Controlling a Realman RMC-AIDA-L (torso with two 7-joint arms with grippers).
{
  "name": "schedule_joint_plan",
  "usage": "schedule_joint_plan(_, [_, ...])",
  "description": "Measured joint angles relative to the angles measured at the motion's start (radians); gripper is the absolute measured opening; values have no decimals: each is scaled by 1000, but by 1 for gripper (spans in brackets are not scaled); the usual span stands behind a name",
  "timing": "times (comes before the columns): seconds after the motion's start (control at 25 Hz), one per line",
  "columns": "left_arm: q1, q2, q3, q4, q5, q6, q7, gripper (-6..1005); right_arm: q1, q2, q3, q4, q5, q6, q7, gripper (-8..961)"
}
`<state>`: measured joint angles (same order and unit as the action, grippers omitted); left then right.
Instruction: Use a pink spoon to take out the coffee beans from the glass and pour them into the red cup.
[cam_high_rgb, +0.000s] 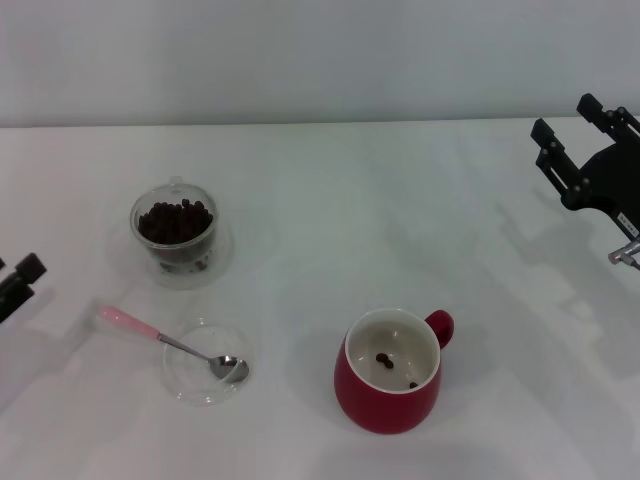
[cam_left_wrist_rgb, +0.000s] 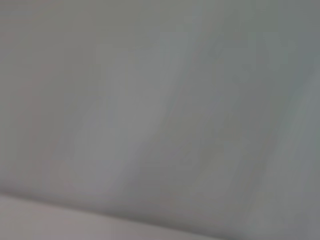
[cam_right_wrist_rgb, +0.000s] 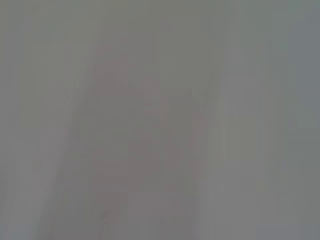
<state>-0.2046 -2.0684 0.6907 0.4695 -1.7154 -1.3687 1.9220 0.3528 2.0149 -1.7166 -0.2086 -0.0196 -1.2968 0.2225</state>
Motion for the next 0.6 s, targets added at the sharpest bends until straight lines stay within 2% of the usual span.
schedule_joint_plan(0.24, [3, -7, -55, -28, -25, -32, 209, 734, 0, 2, -20, -7, 0, -6, 1, 592])
schedule_joint_plan(0.32, [-2, -7, -56, -83, -91, -31, 351, 733, 0, 2, -25, -10, 1, -9, 1, 592])
schedule_joint_plan(0.36, [-2, -7, -56, -83, -91, -31, 351, 732, 0, 2, -25, -11, 1, -16, -1, 592])
schedule_joint_plan(0.6, [-19, -10, -56, -199, -252, -35, 621, 730, -12, 1, -21, 6, 3, -115, -5, 592])
